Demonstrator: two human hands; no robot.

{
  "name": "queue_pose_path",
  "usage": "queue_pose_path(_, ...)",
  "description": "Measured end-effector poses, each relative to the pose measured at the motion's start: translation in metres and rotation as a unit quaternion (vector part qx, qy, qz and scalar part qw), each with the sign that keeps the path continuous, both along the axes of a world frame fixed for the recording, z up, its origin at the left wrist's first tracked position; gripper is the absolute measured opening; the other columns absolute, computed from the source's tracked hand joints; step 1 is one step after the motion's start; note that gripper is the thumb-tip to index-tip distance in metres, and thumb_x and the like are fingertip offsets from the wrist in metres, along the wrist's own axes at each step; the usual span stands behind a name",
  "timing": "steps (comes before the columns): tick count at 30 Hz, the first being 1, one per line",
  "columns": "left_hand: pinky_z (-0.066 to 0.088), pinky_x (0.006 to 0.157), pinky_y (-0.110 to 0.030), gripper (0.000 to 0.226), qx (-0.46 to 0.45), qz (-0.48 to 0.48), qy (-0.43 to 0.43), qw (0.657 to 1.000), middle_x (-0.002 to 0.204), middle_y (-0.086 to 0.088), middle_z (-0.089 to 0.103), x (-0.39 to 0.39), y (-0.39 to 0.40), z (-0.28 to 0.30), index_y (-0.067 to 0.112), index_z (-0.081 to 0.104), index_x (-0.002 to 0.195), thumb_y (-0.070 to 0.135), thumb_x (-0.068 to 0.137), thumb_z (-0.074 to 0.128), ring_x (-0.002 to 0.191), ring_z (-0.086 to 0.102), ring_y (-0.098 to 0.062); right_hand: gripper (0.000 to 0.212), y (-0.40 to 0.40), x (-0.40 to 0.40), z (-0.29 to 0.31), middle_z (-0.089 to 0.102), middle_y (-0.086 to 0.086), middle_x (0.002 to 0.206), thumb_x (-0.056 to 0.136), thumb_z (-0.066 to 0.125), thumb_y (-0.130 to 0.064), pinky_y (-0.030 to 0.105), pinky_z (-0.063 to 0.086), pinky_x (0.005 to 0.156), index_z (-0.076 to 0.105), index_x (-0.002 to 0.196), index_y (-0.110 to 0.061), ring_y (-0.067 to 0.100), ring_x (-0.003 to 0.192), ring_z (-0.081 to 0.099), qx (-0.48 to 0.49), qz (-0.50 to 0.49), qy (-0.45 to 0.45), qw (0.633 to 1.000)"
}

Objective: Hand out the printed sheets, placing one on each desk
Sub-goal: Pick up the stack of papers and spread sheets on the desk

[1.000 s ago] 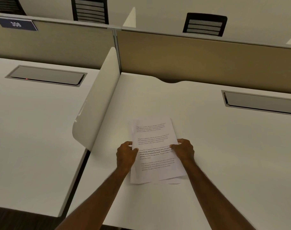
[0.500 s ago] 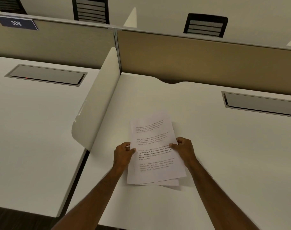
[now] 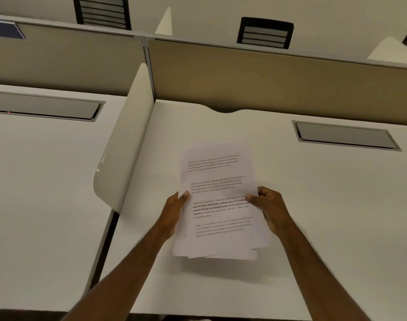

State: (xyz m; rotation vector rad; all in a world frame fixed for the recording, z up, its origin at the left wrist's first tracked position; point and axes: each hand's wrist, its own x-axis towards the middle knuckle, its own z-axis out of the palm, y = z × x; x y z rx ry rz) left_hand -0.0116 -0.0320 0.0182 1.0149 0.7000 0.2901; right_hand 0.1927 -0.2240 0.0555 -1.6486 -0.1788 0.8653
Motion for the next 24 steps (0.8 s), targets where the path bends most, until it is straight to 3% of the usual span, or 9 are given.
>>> queue_pose_path(2, 0.063, 0.076, -0.037, 0.026, 0.031, 0.012, 0.017, 0.999, 0.116, -0.011, 0.074, 0.002, -0.006, 0.000, 0.014, 0.064, 0.121, 0.024, 0.103, 0.047, 0.097, 0.075, -0.027, 0.018, -0.006, -0.006, 0.003, 0.079, 0.018, 0.101, 0.083, 0.078, -0.005, 0.044, 0.058, 0.082, 0.072, 0.101, -0.003, 0.035, 0.087, 0.075, -0.013, -0.008, -0.009, 1.000)
queue_pose_path(6, 0.063, 0.071, -0.034, 0.025, 0.039, 0.014, -0.005, 0.999, 0.104, -0.005, 0.078, 0.003, -0.013, 0.000, 0.012, 0.063, 0.119, 0.021, 0.103, 0.047, 0.092, 0.076, -0.025, 0.008, -0.019, -0.013, 0.005, 0.079, 0.006, 0.082, 0.084, 0.080, -0.015, 0.033, 0.056, 0.061, 0.072, 0.085, -0.013, 0.021, 0.070, 0.072, -0.070, -0.055, -0.061, 0.994)
queue_pose_path(9, 0.061, 0.069, -0.029, 0.024, 0.045, 0.014, -0.002, 0.999, 0.102, -0.002, 0.079, 0.001, -0.020, -0.002, 0.014, 0.063, 0.117, 0.023, 0.103, 0.047, 0.091, 0.076, -0.023, 0.010, -0.031, -0.014, -0.001, 0.077, 0.016, 0.086, 0.084, 0.078, -0.012, 0.044, 0.059, 0.071, 0.071, 0.080, -0.006, 0.027, 0.073, 0.070, -0.093, -0.073, -0.080, 0.990)
queue_pose_path(15, 0.062, 0.068, -0.033, 0.027, 0.075, 0.013, 0.029, 0.997, 0.104, -0.007, 0.078, 0.002, -0.040, -0.006, 0.015, 0.064, 0.116, 0.031, 0.101, 0.050, 0.090, 0.076, -0.030, 0.010, -0.055, 0.003, -0.010, 0.078, 0.017, 0.088, 0.086, 0.076, -0.012, 0.045, 0.060, 0.073, 0.076, 0.089, -0.002, 0.029, 0.073, 0.071, -0.103, -0.088, -0.095, 0.986)
queue_pose_path(19, 0.062, 0.067, -0.034, 0.028, 0.088, 0.047, 0.057, 0.993, 0.100, -0.009, 0.078, -0.001, -0.053, -0.009, 0.013, 0.063, 0.115, 0.032, 0.098, 0.054, 0.088, 0.076, -0.032, 0.003, -0.086, 0.034, -0.015, 0.075, 0.021, 0.088, 0.085, 0.075, -0.007, 0.044, 0.056, 0.071, 0.075, 0.085, -0.005, 0.032, 0.074, 0.066, -0.086, -0.097, -0.067, 0.989)
queue_pose_path(24, 0.059, 0.083, -0.046, 0.029, 0.105, 0.138, 0.099, 0.980, 0.111, -0.016, 0.072, -0.029, -0.064, -0.020, 0.010, 0.060, 0.123, 0.026, 0.101, 0.050, 0.092, 0.072, -0.032, 0.006, -0.121, 0.077, -0.028, 0.075, 0.025, 0.090, 0.084, 0.077, -0.006, 0.058, 0.057, 0.082, 0.075, 0.079, -0.008, 0.033, 0.075, 0.065, -0.086, -0.100, -0.050, 0.990)
